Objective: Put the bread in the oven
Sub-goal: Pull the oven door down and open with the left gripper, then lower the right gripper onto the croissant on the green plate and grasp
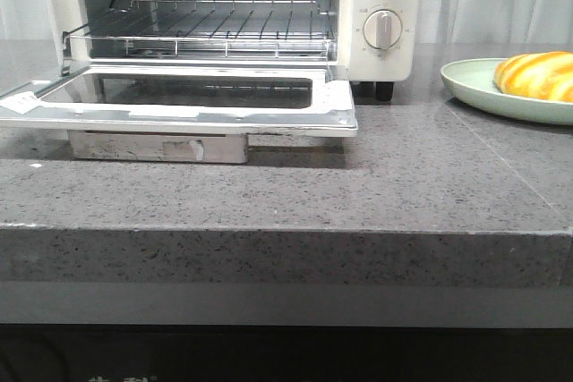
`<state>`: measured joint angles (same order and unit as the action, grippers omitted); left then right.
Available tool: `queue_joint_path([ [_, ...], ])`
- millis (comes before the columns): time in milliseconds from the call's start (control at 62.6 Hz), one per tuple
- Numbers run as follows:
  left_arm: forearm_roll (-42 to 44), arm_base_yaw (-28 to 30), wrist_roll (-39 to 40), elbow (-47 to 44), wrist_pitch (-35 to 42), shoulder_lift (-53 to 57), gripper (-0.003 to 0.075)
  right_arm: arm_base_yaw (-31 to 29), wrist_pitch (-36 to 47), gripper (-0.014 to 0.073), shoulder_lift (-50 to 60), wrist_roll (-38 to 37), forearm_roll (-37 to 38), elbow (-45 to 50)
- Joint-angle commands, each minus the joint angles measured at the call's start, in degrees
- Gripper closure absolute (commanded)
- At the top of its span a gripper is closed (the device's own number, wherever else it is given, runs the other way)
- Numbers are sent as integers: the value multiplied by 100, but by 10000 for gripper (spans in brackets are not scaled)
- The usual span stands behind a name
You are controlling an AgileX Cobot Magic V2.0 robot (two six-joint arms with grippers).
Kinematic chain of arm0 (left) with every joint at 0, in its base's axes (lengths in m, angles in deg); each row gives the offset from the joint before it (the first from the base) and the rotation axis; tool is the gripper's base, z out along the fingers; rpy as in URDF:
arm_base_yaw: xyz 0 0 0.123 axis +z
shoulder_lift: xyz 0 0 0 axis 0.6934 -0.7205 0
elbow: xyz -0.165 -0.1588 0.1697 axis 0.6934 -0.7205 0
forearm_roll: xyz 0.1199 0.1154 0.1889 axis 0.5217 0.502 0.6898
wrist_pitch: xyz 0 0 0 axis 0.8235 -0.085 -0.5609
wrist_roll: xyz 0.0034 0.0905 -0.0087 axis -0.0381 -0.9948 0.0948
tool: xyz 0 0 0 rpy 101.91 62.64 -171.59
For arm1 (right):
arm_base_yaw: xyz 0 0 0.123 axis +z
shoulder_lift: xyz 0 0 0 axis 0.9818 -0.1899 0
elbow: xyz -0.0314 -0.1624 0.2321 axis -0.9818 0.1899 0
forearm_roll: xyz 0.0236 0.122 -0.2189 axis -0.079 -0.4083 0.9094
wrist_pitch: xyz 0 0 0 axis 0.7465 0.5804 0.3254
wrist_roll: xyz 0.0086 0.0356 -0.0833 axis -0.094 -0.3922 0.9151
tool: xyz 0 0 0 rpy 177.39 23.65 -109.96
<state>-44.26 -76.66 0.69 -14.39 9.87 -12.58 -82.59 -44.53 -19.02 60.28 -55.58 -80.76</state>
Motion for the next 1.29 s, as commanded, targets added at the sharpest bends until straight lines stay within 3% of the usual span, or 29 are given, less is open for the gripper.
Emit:
queue_joint_path([
  [0, 22, -1, 43, 146, 410, 14, 738, -45, 82, 106, -408, 6, -54, -523],
  [415, 14, -1, 43, 146, 420, 14, 738, -45, -381, 106, -2352, 6, -266, -1881],
  [750, 14, -1, 43, 146, 420, 14, 738, -28, -506, 111, -3243, 9, -292, -2378],
  [830, 14, -1, 43, 146, 420, 14, 738, -28, -582, 173, -3317, 75, -292, -2424],
  [1022, 14, -1, 43, 146, 420, 14, 738, -28, -619, 445, -3323, 156, -292, -2431],
  [1277, 14, -1, 43, 146, 420, 14, 738, -28, -638, 473, -2994, 224, -292, -2442],
])
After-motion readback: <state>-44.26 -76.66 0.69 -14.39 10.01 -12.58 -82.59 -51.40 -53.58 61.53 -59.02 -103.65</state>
